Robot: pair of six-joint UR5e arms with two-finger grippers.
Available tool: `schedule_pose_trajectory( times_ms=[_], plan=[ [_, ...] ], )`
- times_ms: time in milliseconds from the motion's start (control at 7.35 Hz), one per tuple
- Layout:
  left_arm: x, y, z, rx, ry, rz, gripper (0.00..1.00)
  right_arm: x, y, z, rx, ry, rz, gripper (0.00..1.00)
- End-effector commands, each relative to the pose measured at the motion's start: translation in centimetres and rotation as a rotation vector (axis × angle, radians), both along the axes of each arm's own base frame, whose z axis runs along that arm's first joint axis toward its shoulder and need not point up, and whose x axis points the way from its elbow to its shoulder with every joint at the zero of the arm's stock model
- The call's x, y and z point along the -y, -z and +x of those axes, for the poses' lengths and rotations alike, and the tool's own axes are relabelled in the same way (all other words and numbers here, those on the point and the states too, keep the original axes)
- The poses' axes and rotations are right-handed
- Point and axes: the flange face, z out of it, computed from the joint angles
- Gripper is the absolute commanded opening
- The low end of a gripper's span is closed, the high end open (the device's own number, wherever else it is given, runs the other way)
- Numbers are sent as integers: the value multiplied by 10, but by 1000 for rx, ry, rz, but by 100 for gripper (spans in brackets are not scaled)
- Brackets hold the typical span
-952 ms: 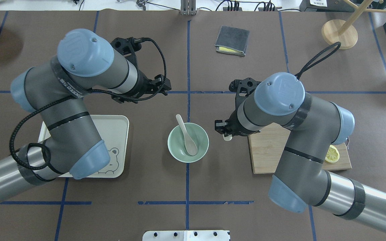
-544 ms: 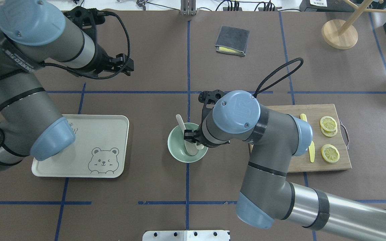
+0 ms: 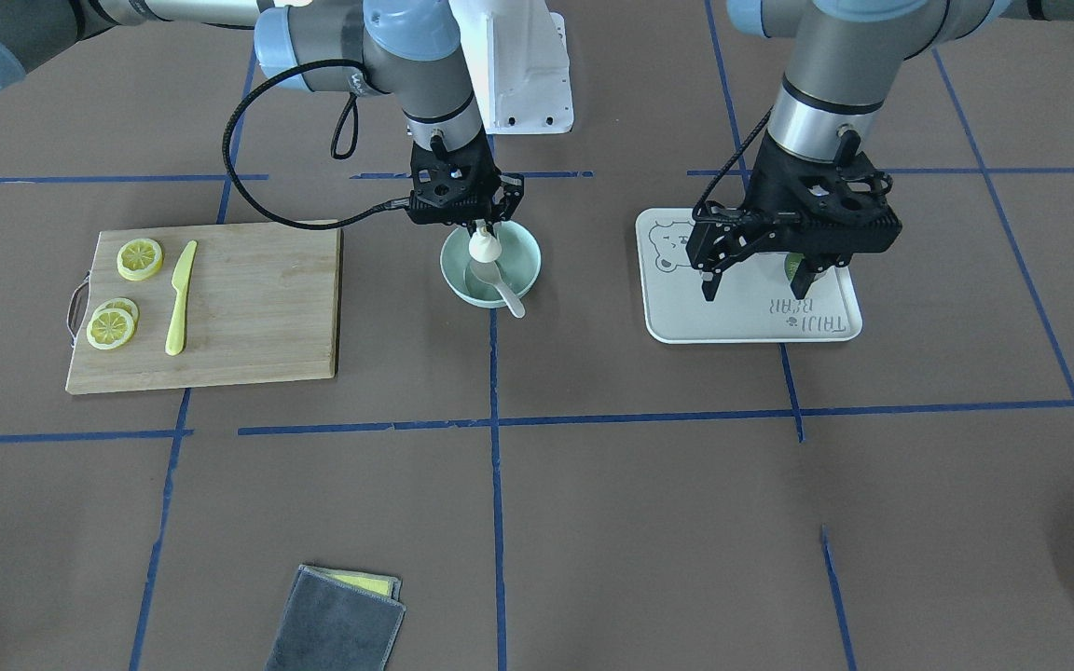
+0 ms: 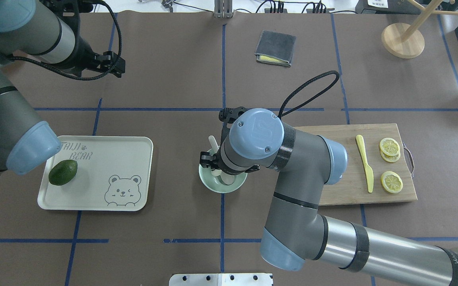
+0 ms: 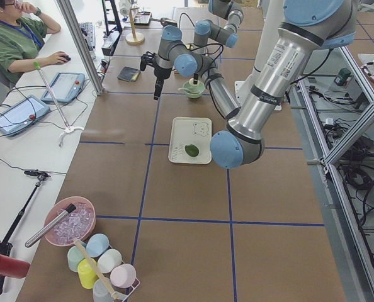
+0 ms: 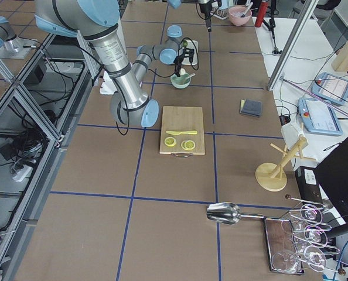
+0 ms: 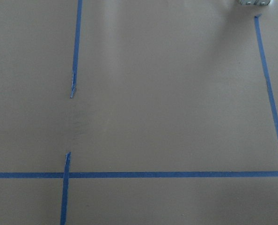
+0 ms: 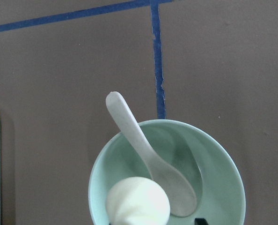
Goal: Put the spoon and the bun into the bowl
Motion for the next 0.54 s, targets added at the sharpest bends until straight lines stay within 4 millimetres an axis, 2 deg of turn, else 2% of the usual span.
schedule_pose_trajectory(
  times_ms=[0, 408],
  plan=[
    [5, -16, -12, 32, -12, 8, 100, 0, 3, 0, 5, -6, -7, 100],
    [6, -20, -11, 35, -14, 1, 100, 1, 3, 1, 5, -8, -7, 100]
  ],
)
